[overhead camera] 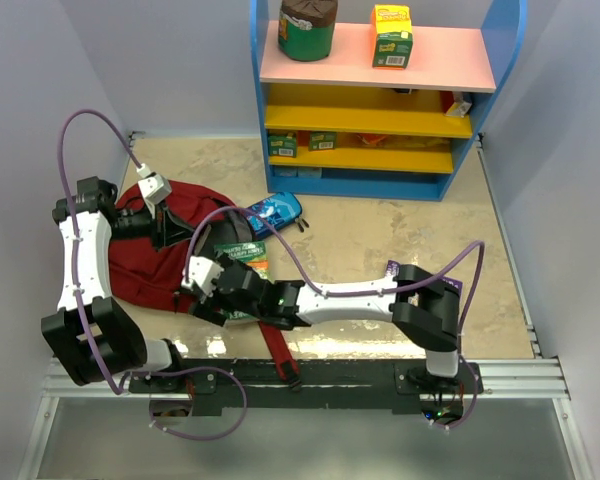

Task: Pack the student bag
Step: Place the book at the center of the board, then pick up the book from the center of the board.

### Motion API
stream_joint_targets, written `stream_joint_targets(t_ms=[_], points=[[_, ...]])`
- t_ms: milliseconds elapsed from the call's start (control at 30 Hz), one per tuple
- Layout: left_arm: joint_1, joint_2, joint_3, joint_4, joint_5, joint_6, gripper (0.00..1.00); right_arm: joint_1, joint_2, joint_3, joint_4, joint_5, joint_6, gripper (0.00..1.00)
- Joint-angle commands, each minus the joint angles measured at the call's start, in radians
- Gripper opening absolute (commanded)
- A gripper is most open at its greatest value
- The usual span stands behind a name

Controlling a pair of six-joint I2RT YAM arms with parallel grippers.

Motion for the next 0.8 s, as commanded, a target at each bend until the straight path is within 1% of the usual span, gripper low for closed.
stream_joint_targets(t_ms=[0,33,67,100,133,167,200,233,300,333,500,533,633,700,733,767], points=[[0.004,-0.008,0.034,-0.018,0.065,0.035,0.00,-0.095,-0.103,0.004,-0.042,-0.095,0.244,0.99],[0.005,-0.008,0.034,-0.018,0.066,0.035,0.00,-0.119,-0.117,0.007,-0.081,-0.117,0.288,0.99],[0.004,-0.008,0.036,-0.018,0.066,0.035,0.00,-0.147,-0.134,-0.002,-0.086,-0.174,0.332,0.99],[0.004,-0.009,0.034,-0.018,0.066,0.035,0.00,-0.204,-0.165,-0.025,-0.080,-0.199,0.409,0.98],[0.005,-0.011,0.033,-0.018,0.066,0.037,0.00,-0.233,-0.236,-0.119,0.002,-0.213,0.449,0.98],[0.004,-0.011,0.030,-0.018,0.066,0.038,0.00,-0.265,-0.280,-0.178,0.058,-0.251,0.489,0.99],[0.004,-0.014,0.027,-0.018,0.068,0.038,0.00,-0.334,-0.312,-0.233,0.108,-0.266,0.577,0.99],[0.005,-0.014,0.025,-0.018,0.069,0.040,0.00,-0.372,-0.340,-0.325,0.200,-0.330,0.613,0.99],[0.004,-0.012,0.022,-0.019,0.069,0.041,0.00,-0.443,-0.331,-0.378,0.239,-0.393,0.687,0.99],[0.004,-0.011,0.022,-0.018,0.071,0.041,0.00,-0.456,-0.305,-0.408,0.273,-0.406,0.699,0.99],[0.004,-0.009,0.028,-0.018,0.068,0.048,0.00,-0.508,-0.210,-0.448,0.325,-0.463,0.773,0.99],[0.004,-0.008,0.030,-0.018,0.065,0.051,0.00,-0.514,-0.199,-0.476,0.380,-0.505,0.788,0.99],[0.004,-0.008,0.034,-0.018,0.062,0.049,0.00,-0.523,-0.162,-0.536,0.481,-0.561,0.836,0.99],[0.004,-0.008,0.033,-0.018,0.062,0.051,0.00,-0.523,-0.133,-0.580,0.533,-0.584,0.882,0.99],[0.004,-0.006,0.034,-0.018,0.062,0.049,0.00,-0.523,-0.125,-0.597,0.602,-0.599,0.896,0.99],[0.004,-0.006,0.034,-0.018,0.063,0.049,0.00,-0.523,-0.118,-0.608,0.627,-0.607,0.906,0.99]])
